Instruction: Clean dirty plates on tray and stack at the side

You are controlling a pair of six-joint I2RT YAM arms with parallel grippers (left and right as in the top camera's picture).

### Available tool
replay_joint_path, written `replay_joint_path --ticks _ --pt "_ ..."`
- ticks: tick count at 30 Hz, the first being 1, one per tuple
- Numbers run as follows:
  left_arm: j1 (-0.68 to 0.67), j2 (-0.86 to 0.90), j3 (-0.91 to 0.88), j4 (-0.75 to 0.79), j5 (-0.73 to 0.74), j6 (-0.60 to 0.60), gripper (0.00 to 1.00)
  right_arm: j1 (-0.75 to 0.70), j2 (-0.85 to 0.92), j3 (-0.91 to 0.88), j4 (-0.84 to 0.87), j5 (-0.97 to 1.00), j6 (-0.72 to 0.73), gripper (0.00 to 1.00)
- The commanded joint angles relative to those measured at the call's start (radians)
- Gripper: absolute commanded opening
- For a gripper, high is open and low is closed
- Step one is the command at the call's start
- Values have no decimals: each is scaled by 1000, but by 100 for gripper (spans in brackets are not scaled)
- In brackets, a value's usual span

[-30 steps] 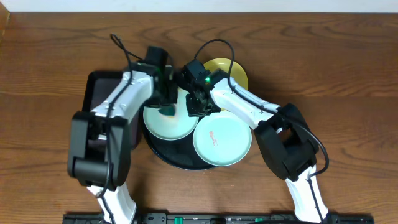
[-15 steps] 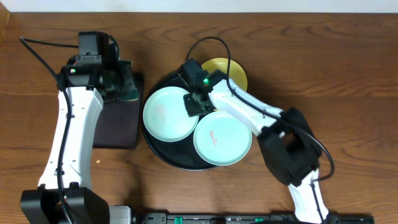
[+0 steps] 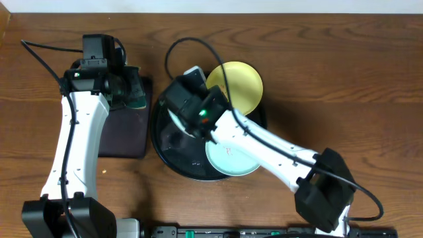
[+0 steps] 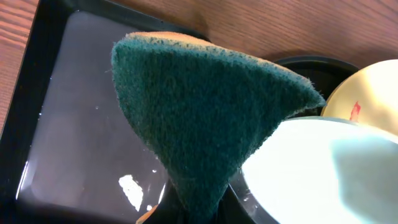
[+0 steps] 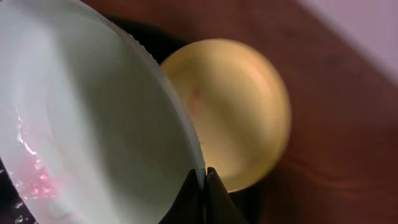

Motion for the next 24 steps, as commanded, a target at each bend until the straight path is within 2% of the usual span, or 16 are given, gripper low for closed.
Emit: replay_joint_path --ticks 1,9,13,20,23,24 --pt "4 3 5 2 -10 -1 7 56 -20 18 -6 278 -23 1" --pt "4 3 5 5 -10 -1 7 165 -20 18 -5 598 -22 1" --pt "4 3 5 5 -10 -2 7 189 -20 18 -4 691 -22 1" --pt "4 3 5 4 -10 -2 7 192 -20 18 -5 680 -2 1" --pt "4 3 5 4 -10 -2 7 182 -20 18 -5 580 9 1" --pt "4 3 5 4 -10 -2 7 167 -20 17 -14 478 22 1"
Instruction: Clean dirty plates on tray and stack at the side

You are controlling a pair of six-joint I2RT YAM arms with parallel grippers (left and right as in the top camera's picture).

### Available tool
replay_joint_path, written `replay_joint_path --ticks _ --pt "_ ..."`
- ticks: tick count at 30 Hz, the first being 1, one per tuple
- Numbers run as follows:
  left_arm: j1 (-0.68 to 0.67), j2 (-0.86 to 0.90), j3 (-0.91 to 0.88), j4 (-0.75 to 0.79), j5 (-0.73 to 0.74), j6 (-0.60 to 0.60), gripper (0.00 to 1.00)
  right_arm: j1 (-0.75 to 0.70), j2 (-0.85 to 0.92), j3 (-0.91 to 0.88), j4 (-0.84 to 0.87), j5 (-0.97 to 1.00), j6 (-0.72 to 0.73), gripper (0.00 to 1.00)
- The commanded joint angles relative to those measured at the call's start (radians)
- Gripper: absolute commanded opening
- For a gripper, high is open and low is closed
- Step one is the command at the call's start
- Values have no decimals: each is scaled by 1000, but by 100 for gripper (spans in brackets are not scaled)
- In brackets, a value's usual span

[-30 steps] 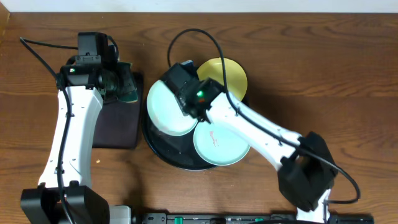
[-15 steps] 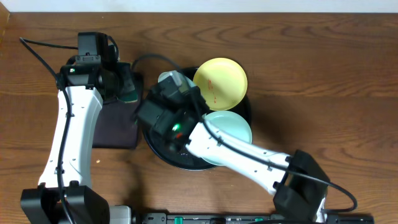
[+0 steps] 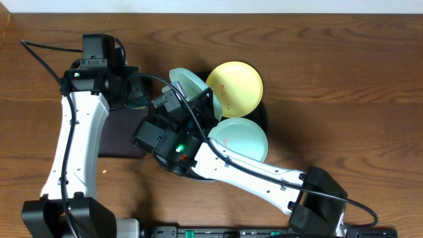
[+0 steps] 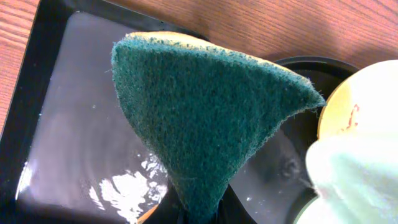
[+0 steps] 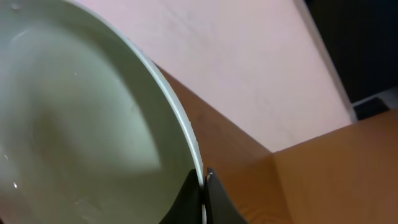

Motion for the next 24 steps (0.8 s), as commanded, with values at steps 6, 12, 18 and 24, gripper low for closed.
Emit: replay_joint_path --ticks 6,12,18,24 --pt "4 5 3 2 -10 -1 7 -138 -43 17 -36 -591 99 1" --pt "4 10 3 2 -10 -2 7 -306 -138 17 -27 -1011 41 1" --pt "4 11 3 2 -10 -1 8 -540 -236 17 -56 -1422 -26 1" --pt "4 11 3 2 -10 -1 7 -806 -310 17 -167 -1572 -69 1"
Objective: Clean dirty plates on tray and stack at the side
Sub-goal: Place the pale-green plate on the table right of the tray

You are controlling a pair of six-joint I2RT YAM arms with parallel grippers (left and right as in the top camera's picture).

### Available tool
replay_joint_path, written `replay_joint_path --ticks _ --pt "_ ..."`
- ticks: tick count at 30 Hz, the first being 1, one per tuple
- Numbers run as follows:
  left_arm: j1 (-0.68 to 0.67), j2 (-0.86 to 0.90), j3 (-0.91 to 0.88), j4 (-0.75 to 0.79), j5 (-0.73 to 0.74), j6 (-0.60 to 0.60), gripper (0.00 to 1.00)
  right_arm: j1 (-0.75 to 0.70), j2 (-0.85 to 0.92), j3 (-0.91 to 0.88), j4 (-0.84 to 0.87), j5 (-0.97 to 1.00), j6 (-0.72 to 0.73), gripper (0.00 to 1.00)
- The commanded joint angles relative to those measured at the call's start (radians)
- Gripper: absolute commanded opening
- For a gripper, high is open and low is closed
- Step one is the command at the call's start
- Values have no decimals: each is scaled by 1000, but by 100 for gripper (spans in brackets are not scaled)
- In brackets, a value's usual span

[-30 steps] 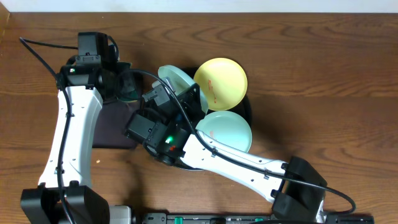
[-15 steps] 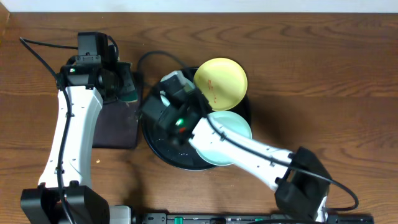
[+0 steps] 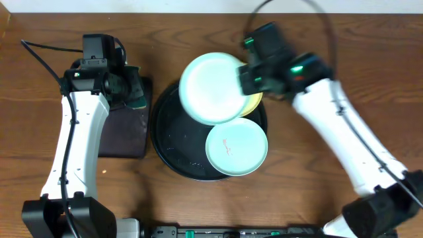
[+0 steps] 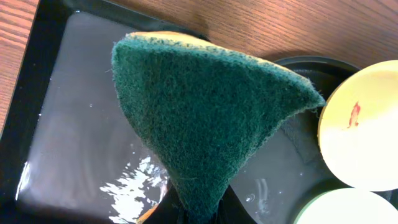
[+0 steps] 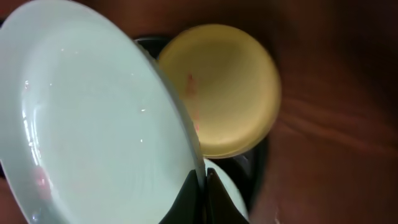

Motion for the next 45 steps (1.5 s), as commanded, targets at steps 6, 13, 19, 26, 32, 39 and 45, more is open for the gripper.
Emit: replay_joint_path --ticks 6,13,19,26,32,39,45 --pt "4 10 3 2 -10 -2 7 -379 -58 3 -155 -133 -61 1" --pt "4 10 3 -2 -10 -2 7 -585 -58 -162 -100 -136 -57 1" --pt "4 10 3 -2 -10 -2 8 -627 -58 -372 61 -135 -46 1" --pt "4 10 3 -2 -10 -1 7 -633 -58 -557 207 -44 16 1" --pt "4 10 3 -2 -10 -2 8 -637 -58 -637 275 16 18 1" --pt "4 10 3 -3 -10 -2 7 -637 -58 -678 302 46 18 1" --pt "4 10 3 -2 -10 -2 8 -637 -58 -679 296 47 18 8"
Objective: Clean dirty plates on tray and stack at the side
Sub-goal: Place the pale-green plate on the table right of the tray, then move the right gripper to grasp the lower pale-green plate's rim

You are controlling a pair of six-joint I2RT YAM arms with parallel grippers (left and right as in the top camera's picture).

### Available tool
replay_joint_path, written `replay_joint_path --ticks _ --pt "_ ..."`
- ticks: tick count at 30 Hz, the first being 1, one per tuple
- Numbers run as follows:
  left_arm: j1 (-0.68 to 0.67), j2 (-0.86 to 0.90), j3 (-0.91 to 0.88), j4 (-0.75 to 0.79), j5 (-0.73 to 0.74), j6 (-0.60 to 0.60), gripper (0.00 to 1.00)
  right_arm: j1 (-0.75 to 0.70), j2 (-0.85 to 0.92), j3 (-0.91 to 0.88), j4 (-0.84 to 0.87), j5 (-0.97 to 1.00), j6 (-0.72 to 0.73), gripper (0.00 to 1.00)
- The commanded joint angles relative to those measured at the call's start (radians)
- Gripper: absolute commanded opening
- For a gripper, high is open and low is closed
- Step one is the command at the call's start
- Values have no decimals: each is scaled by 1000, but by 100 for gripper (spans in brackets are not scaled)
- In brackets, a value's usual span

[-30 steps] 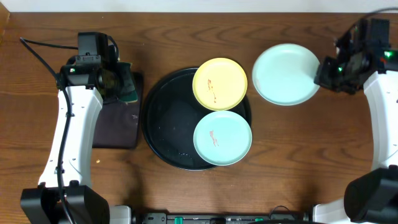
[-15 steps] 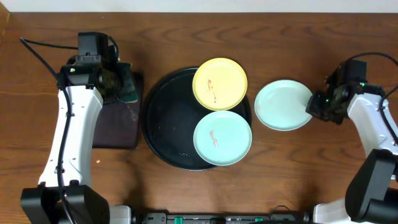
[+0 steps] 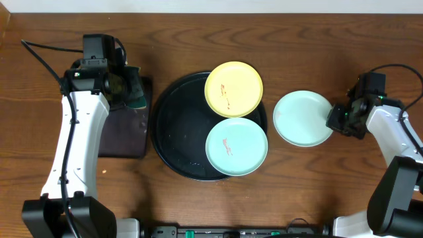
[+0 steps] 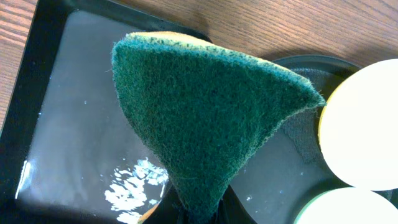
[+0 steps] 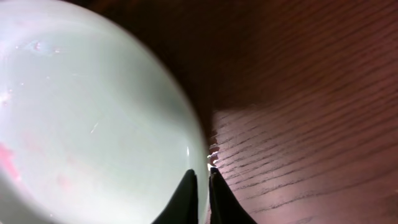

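A pale green plate (image 3: 303, 118) lies flat on the wood to the right of the round black tray (image 3: 173, 135). My right gripper (image 3: 335, 119) is shut on its right rim, and the rim shows between the fingers of the right gripper (image 5: 202, 177) in the wrist view. On the tray sit a yellow plate (image 3: 234, 89) with red smears and a light green plate (image 3: 236, 147) with a red mark. My left gripper (image 4: 200, 214) is shut on a green scouring sponge (image 4: 205, 118), held over the wet rectangular black tray (image 4: 62, 130).
The rectangular tray (image 3: 122, 135) lies left of the round tray, under my left arm. Cables run across the table's far side and by the right arm. Bare wood lies right of and in front of the set-down plate.
My right gripper, which held the pale green plate raised over the round tray, has moved right. The plate now lies flat on the table beside the tray. The left arm has not moved.
My right gripper held the pale green plate tilted over the round tray, near the sponge. Then the plate stood upturned beside the sponge, then was level above the tray, and now rests on the table at the right. The left gripper kept the sponge still throughout.
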Motion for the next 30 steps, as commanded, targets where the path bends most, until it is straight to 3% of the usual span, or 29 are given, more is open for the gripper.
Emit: replay_joint_path --ticks 1,9,18,30 --pt "4 8 3 1 -10 -2 8 -5 -14 -6 -5 11 6 9" --pt "4 8 3 1 -10 -1 7 -2 -36 19 -58 -34 -32 15" --pt "4 10 3 1 -10 -1 7 45 -150 90 -145 -299 -137 20" --pt "4 13 3 1 -10 -2 7 363 -129 68 -210 -262 -58 21"
